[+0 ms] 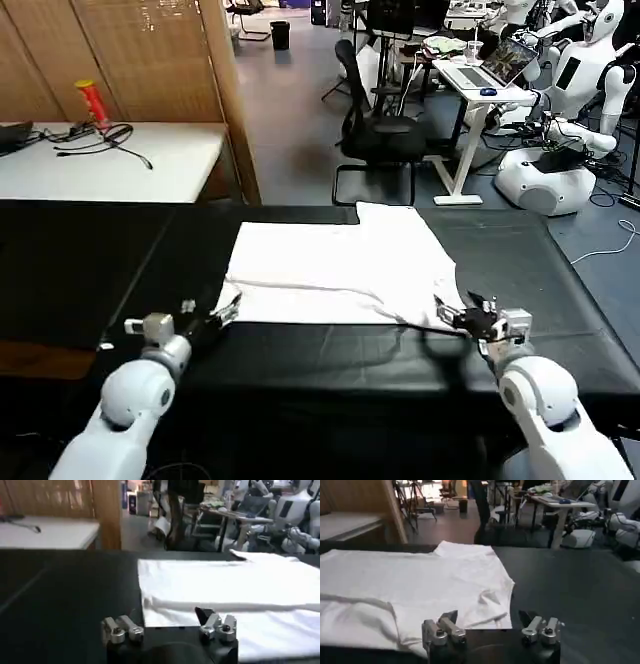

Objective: Fold and organize the clothes.

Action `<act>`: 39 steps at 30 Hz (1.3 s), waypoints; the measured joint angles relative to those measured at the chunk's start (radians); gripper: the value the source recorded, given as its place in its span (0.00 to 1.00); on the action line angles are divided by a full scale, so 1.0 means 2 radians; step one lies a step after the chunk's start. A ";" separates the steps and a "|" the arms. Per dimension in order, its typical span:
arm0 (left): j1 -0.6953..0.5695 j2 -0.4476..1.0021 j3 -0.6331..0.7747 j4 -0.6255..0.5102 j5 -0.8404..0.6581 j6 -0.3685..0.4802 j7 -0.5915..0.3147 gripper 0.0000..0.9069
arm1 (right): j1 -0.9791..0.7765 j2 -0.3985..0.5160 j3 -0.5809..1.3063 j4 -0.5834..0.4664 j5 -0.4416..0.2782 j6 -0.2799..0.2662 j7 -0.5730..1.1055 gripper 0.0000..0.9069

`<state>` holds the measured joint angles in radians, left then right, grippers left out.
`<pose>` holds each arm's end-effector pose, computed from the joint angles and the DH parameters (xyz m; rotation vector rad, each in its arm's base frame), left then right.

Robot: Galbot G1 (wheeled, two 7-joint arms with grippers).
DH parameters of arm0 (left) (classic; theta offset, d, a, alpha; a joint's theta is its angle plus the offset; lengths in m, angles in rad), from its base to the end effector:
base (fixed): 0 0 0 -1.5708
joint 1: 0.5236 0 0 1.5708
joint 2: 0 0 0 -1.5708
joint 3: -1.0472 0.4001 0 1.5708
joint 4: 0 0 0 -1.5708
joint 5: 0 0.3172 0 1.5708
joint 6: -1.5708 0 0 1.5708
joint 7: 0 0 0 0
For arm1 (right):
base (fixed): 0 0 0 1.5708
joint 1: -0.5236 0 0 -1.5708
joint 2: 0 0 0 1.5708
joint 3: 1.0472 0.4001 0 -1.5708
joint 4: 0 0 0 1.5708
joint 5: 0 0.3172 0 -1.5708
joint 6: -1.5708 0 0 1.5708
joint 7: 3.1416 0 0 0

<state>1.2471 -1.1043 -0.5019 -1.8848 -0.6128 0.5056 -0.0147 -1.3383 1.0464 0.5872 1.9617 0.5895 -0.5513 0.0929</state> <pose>0.2414 0.1300 -0.3273 -0.2561 -2.6811 0.1598 0.2137 -0.1559 -0.3066 0.0926 -2.6639 -0.0129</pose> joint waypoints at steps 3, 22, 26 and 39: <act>0.004 0.000 -0.002 0.003 -0.008 0.001 0.004 0.86 | -0.010 0.003 0.004 -0.004 0.002 0.000 -0.003 0.77; 0.015 0.004 -0.003 0.009 -0.019 0.007 0.003 0.00 | -0.041 0.004 0.018 0.020 0.020 -0.027 0.020 0.00; 0.025 0.014 -0.002 -0.005 -0.006 0.017 -0.016 0.00 | -0.068 -0.003 0.030 0.050 0.029 -0.055 0.042 0.00; 0.143 0.063 -0.037 -0.123 0.008 0.044 -0.042 0.00 | -0.163 0.001 0.051 0.150 0.020 -0.092 0.075 0.00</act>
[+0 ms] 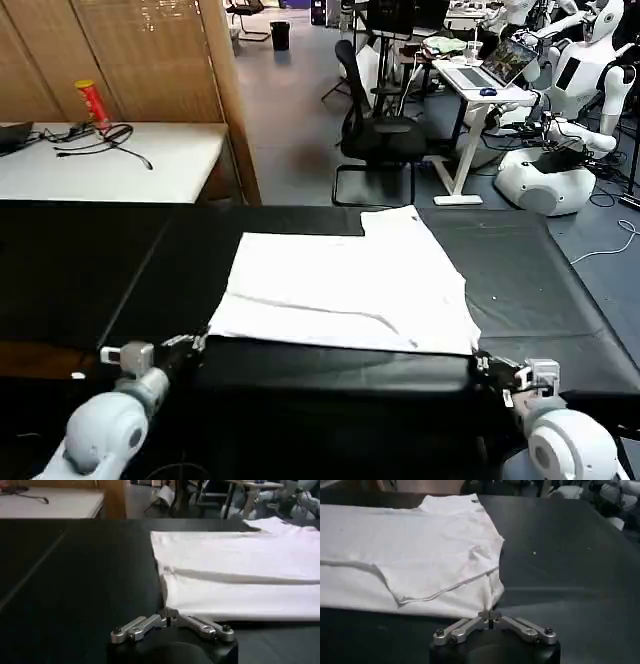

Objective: Fold and organize the clothes.

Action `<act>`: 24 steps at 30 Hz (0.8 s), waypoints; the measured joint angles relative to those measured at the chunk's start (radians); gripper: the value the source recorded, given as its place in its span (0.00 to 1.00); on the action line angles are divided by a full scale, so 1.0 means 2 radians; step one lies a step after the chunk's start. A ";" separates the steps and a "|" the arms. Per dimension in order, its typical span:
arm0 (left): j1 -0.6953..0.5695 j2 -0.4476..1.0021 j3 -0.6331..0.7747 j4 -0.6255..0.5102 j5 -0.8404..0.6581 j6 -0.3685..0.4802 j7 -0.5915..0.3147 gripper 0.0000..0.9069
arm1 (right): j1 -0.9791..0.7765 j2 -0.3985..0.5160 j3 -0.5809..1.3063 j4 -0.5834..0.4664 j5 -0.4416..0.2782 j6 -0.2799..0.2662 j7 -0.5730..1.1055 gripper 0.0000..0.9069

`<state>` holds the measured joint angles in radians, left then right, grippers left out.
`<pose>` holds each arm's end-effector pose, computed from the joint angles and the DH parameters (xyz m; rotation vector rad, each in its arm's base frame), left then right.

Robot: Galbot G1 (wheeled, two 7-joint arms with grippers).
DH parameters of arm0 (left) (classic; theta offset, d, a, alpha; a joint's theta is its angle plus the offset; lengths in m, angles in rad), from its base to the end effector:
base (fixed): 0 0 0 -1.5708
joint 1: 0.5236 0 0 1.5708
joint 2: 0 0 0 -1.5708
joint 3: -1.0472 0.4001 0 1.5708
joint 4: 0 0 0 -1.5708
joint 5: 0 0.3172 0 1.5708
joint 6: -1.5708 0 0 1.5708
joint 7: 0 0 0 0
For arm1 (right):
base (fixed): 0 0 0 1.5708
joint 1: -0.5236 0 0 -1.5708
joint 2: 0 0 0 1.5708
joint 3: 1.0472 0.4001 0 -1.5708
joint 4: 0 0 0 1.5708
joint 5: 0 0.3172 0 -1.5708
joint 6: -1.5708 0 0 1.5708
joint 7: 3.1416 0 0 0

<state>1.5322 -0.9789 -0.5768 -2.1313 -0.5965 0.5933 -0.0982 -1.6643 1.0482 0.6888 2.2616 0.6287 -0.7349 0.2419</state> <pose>0.1515 0.1410 -0.2880 -0.2312 -2.5556 -0.0704 0.1090 -0.1337 -0.2631 0.0155 -2.4629 0.0666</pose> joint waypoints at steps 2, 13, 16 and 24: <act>0.022 0.004 -0.009 -0.015 0.003 0.004 -0.003 0.00 | -0.008 0.001 0.000 0.006 -0.007 0.000 0.000 0.00; 0.110 0.006 -0.033 -0.068 0.005 0.011 -0.025 0.97 | -0.033 0.004 0.002 0.038 -0.013 -0.001 0.004 0.97; 0.116 0.002 -0.037 -0.078 0.004 0.015 -0.031 0.97 | -0.040 0.002 0.009 0.052 -0.012 -0.001 0.004 0.97; 0.111 -0.004 -0.054 -0.109 -0.016 0.063 -0.059 0.97 | -0.016 -0.002 0.027 0.071 -0.006 -0.001 -0.011 0.97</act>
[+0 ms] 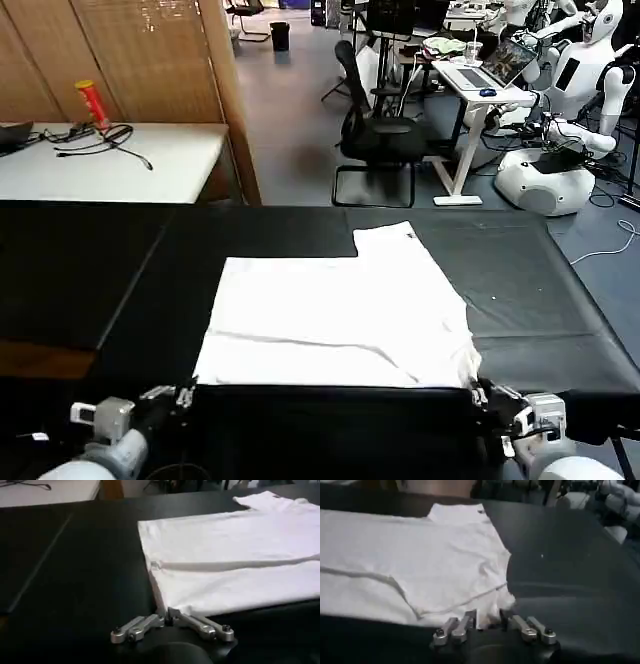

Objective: Fold and organize the clothes.

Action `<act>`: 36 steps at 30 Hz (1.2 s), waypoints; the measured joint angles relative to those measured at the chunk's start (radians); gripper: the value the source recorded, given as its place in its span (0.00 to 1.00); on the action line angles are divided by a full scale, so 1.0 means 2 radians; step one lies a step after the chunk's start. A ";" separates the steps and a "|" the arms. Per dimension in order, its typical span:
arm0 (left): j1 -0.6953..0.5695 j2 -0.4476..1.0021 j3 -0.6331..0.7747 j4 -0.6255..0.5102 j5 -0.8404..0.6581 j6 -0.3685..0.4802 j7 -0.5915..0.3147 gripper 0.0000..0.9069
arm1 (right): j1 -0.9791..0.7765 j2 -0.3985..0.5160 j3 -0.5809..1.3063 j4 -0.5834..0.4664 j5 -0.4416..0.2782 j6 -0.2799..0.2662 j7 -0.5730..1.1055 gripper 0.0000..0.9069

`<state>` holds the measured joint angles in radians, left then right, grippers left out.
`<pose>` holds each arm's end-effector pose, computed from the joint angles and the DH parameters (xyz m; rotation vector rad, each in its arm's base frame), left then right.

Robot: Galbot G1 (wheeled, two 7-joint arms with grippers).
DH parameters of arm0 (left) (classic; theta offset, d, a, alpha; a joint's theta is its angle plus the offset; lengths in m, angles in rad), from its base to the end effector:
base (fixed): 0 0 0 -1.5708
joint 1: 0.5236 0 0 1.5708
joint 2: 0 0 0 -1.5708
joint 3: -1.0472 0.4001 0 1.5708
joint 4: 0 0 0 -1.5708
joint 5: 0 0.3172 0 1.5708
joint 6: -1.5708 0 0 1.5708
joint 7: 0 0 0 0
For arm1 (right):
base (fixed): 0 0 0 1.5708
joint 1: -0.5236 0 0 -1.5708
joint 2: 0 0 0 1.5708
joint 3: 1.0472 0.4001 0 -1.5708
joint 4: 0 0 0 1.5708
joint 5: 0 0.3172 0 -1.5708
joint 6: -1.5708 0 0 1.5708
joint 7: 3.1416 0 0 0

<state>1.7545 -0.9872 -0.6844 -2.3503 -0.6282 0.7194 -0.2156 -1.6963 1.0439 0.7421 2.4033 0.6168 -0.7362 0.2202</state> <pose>0.0862 0.1277 -0.2419 -0.1403 -2.4553 -0.1227 0.0936 -0.1232 -0.2214 0.0755 -2.5771 0.1065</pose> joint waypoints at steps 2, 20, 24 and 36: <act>-0.013 0.001 -0.001 -0.009 -0.012 0.009 -0.008 0.97 | 0.027 0.000 -0.008 -0.015 0.003 0.011 -0.001 0.97; -0.381 -0.004 0.117 0.227 -0.126 -0.025 -0.027 0.97 | 0.423 0.023 -0.187 -0.339 0.010 0.041 0.004 0.97; -0.454 -0.009 0.157 0.300 -0.118 -0.026 -0.013 0.97 | 0.485 0.036 -0.218 -0.408 0.009 0.039 0.002 0.97; -0.558 -0.028 0.223 0.447 -0.094 0.003 0.026 0.97 | 0.607 0.077 -0.259 -0.589 -0.007 0.044 -0.030 0.97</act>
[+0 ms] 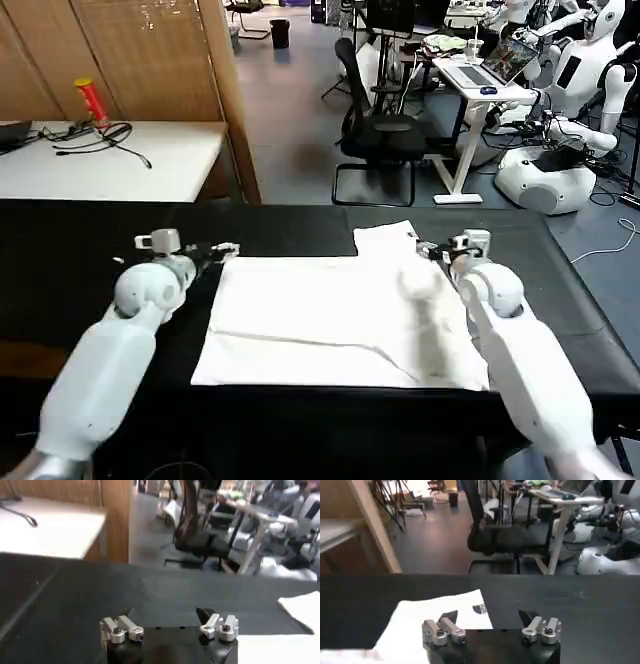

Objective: Fold and organize the clothes.

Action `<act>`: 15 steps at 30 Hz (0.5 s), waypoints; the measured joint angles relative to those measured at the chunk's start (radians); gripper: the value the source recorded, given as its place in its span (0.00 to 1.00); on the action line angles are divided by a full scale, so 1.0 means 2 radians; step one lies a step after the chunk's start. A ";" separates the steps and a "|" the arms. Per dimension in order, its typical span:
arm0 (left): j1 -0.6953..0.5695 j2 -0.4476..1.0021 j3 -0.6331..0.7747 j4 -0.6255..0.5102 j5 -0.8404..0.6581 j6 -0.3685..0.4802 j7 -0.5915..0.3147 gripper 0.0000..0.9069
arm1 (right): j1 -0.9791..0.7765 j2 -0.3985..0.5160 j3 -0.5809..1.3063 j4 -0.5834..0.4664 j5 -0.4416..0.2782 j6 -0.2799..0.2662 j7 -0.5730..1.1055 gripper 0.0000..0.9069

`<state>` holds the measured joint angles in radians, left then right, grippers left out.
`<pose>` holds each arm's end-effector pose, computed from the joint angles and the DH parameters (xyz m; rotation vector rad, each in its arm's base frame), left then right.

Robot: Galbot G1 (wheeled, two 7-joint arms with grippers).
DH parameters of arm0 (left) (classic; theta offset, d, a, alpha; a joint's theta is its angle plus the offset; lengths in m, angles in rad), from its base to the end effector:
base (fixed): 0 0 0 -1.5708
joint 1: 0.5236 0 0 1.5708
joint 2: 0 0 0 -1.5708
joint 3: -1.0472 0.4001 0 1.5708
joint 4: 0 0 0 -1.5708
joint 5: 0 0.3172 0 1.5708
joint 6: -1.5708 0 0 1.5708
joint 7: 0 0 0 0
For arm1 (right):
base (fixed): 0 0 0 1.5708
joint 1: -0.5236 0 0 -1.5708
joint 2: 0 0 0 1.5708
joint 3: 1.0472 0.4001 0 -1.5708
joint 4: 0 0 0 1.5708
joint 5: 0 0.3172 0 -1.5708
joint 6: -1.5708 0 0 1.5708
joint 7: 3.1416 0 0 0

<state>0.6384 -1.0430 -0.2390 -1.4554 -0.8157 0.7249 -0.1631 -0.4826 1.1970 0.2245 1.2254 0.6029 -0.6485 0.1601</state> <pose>0.4451 0.1435 -0.2668 -0.1541 -2.5447 0.1303 0.5109 -0.1034 -0.2736 0.0348 -2.6106 -0.0575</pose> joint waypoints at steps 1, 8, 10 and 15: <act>-0.004 -0.003 0.002 0.008 0.003 -0.001 0.002 0.97 | 0.006 0.004 0.000 -0.011 -0.001 0.000 -0.001 0.97; -0.018 -0.017 0.005 0.051 0.011 -0.006 0.007 0.97 | 0.027 0.025 -0.003 -0.065 -0.011 0.003 -0.008 0.97; -0.019 -0.019 0.004 0.060 0.011 -0.006 0.010 0.97 | 0.031 0.030 -0.003 -0.073 -0.015 0.004 -0.008 0.97; -0.015 -0.021 -0.002 0.072 0.009 -0.003 0.022 0.88 | 0.035 0.037 -0.003 -0.088 -0.020 0.004 -0.008 0.97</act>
<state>0.6090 -1.0850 -0.2422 -1.3108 -0.7985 0.7189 -0.1199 -0.4128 1.2712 0.2192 1.0492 0.5629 -0.6400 0.1442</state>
